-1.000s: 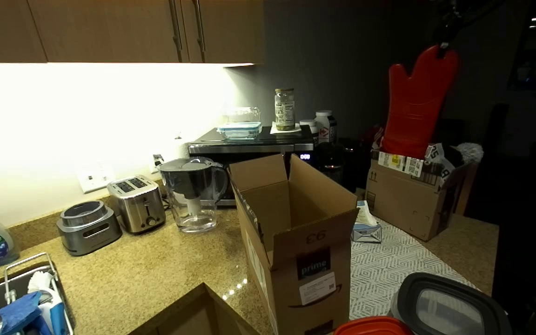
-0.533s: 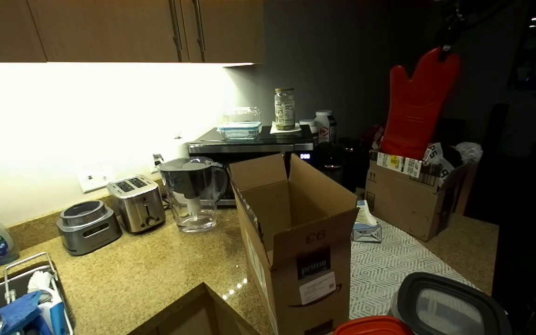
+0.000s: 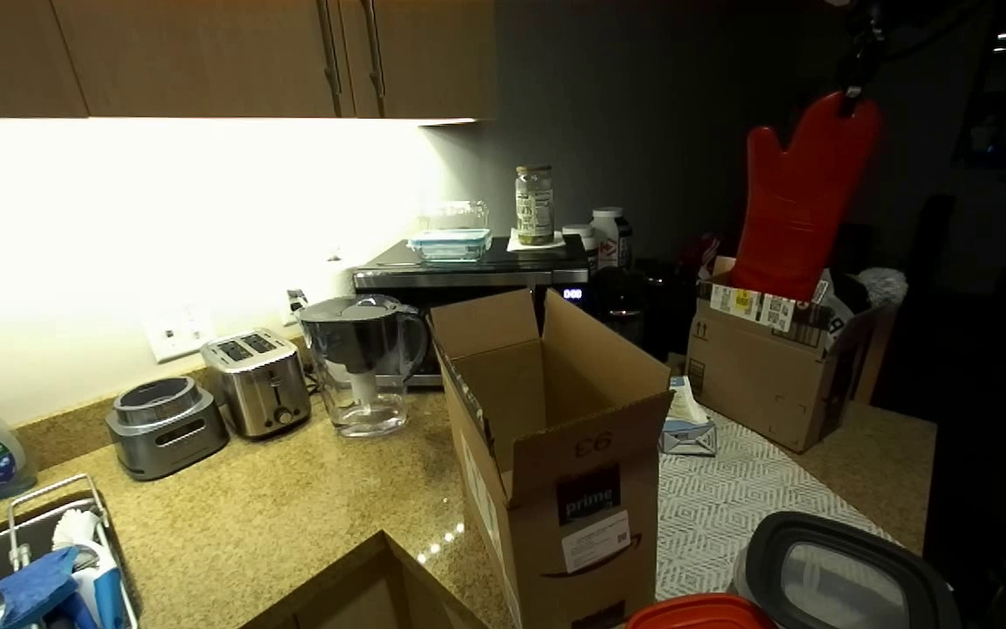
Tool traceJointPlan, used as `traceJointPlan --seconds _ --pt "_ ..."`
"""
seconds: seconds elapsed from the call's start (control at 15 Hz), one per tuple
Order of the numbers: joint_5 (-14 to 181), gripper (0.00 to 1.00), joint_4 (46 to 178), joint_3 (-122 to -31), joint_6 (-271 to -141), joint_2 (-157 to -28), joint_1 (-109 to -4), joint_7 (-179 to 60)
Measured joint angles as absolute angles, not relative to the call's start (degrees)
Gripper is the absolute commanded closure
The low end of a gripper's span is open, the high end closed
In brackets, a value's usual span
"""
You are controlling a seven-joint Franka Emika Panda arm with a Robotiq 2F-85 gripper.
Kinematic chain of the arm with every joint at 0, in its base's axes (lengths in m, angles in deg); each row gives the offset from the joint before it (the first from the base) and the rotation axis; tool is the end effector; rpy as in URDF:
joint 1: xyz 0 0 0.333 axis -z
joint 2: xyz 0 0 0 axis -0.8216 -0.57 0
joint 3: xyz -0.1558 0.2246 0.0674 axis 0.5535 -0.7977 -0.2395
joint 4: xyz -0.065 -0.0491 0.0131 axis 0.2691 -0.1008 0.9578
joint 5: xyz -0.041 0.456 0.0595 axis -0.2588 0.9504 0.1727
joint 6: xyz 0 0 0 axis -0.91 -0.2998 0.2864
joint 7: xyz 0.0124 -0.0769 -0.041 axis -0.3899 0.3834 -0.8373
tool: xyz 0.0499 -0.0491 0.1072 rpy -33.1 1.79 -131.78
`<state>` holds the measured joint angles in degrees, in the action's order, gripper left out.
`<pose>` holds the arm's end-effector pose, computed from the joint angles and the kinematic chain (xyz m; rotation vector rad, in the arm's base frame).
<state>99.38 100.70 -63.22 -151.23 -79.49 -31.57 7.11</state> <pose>0.4912 -0.3793 0.6043 -2.8903 -0.5865 -0.1652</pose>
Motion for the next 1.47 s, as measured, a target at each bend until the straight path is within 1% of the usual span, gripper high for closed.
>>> traceJointPlan --seconds 0.53,1.47 --pt "99.7 0.98 99.5 -62.3 -150.7 -80.5 -32.2 3.8" --pt "96.0 0.98 106.1 -63.6 -157.6 -79.4 -35.9 0.4"
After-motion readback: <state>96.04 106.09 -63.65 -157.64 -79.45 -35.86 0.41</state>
